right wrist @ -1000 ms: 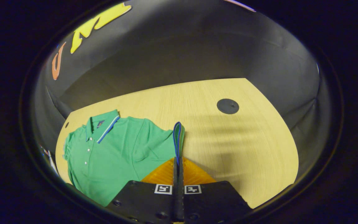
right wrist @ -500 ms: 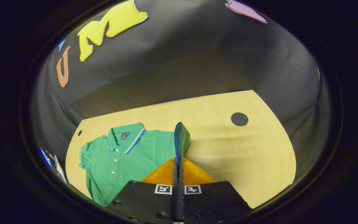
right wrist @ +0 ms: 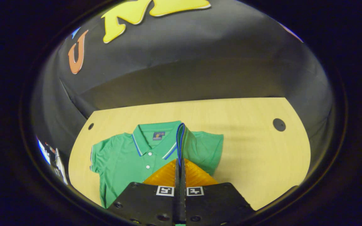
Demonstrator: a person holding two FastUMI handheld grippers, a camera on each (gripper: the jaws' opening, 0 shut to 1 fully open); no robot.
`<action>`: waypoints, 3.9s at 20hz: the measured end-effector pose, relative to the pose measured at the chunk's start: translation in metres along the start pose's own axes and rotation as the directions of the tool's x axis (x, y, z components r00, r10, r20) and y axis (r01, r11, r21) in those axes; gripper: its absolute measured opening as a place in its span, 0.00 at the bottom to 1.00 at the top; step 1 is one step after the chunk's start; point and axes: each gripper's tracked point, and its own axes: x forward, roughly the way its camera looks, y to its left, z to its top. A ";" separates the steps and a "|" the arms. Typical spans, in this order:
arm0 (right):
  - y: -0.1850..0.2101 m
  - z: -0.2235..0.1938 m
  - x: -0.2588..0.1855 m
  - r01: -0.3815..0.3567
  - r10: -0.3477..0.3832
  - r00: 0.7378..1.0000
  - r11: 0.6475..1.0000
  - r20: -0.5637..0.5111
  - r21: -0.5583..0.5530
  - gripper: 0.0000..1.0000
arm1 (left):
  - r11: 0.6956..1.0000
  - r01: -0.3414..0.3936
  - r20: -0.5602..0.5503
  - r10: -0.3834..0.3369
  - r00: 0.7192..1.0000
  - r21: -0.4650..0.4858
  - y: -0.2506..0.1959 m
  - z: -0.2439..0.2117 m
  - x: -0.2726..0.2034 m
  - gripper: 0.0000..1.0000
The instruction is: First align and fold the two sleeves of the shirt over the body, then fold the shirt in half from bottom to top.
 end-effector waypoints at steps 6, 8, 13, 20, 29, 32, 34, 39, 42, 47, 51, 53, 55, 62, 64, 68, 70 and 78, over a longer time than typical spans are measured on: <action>0.047 -0.002 0.003 -0.064 0.064 0.998 0.998 -0.001 0.016 0.34 | 0.999 -0.034 -0.043 0.033 0.999 -0.012 0.027 -0.015 0.001 1.00; 0.052 0.001 -0.006 -0.065 0.065 0.998 0.998 0.026 -0.012 0.66 | 0.999 -0.029 -0.066 0.028 0.997 -0.012 0.031 -0.023 0.004 1.00; 0.055 0.009 -0.058 -0.064 0.071 0.993 0.996 0.099 -0.066 0.96 | 1.000 0.020 -0.095 -0.021 0.995 -0.018 0.040 -0.034 0.027 1.00; 0.015 -0.009 -0.166 0.014 0.027 0.978 0.980 0.205 -0.198 0.96 | 0.987 0.113 -0.197 -0.134 0.971 -0.113 0.058 -0.068 0.099 1.00; -0.006 -0.056 -0.244 0.084 -0.027 0.971 0.970 0.239 -0.229 0.96 | 0.961 0.126 -0.508 -0.238 0.828 -0.245 0.073 -0.131 0.176 1.00; -0.012 -0.066 -0.252 0.098 -0.043 0.971 0.970 0.237 -0.224 0.96 | 0.953 0.125 -0.584 -0.269 0.766 -0.275 0.074 -0.150 0.193 1.00; -0.017 -0.070 -0.254 0.106 -0.055 0.971 0.971 0.231 -0.215 0.96 | 0.953 0.122 -0.625 -0.275 0.731 -0.277 0.075 -0.167 0.201 1.00; -0.040 -0.068 -0.257 0.145 -0.101 0.970 0.972 0.223 -0.188 0.98 | 0.958 0.063 -0.727 -0.255 0.637 -0.280 0.076 -0.215 0.210 1.00; -0.056 -0.067 -0.259 0.170 -0.136 0.965 0.975 0.223 -0.141 0.95 | 0.960 0.040 -0.761 -0.245 0.601 -0.277 0.077 -0.233 0.210 1.00; -0.062 -0.067 -0.254 0.172 -0.145 0.965 0.979 0.218 -0.112 0.98 | 0.988 0.073 -0.797 -0.152 0.584 -0.135 0.081 -0.242 0.214 0.93; -0.055 -0.071 -0.247 0.155 -0.130 0.971 0.982 0.202 -0.113 0.98 | 0.989 0.148 -0.825 -0.101 0.557 -0.022 0.068 -0.245 0.211 0.83; -0.056 -0.075 -0.247 0.153 -0.130 0.972 0.982 0.196 -0.109 0.99 | 0.986 0.167 -0.828 -0.111 0.549 -0.021 0.061 -0.244 0.211 0.54; -0.059 -0.078 -0.245 0.150 -0.131 0.973 0.985 0.189 -0.090 0.96 | 0.983 0.179 -0.830 -0.123 0.544 -0.028 0.056 -0.245 0.212 0.32; -0.083 -0.079 -0.250 0.189 -0.176 0.964 0.981 0.200 -0.045 0.96 | 0.976 0.215 -0.813 -0.157 0.560 -0.039 0.055 -0.235 0.217 0.06; -0.089 -0.076 -0.255 0.214 -0.198 0.955 0.976 0.220 -0.051 0.95 | 0.973 0.225 -0.783 -0.178 0.597 -0.049 0.052 -0.221 0.221 0.06; -0.088 -0.077 -0.259 0.206 -0.187 0.956 0.976 0.225 -0.063 0.95 | 0.965 0.248 -0.739 -0.229 0.634 -0.086 0.037 -0.189 0.218 0.06; -0.088 -0.079 -0.260 0.202 -0.183 0.959 0.977 0.217 -0.070 0.96 | 0.960 0.254 -0.720 -0.261 0.643 -0.121 0.025 -0.171 0.215 0.06; -0.099 -0.082 -0.283 0.220 -0.199 0.946 0.974 0.254 -0.057 0.95 | 0.934 0.344 -0.708 -0.310 0.635 -0.101 -0.036 -0.131 0.199 0.06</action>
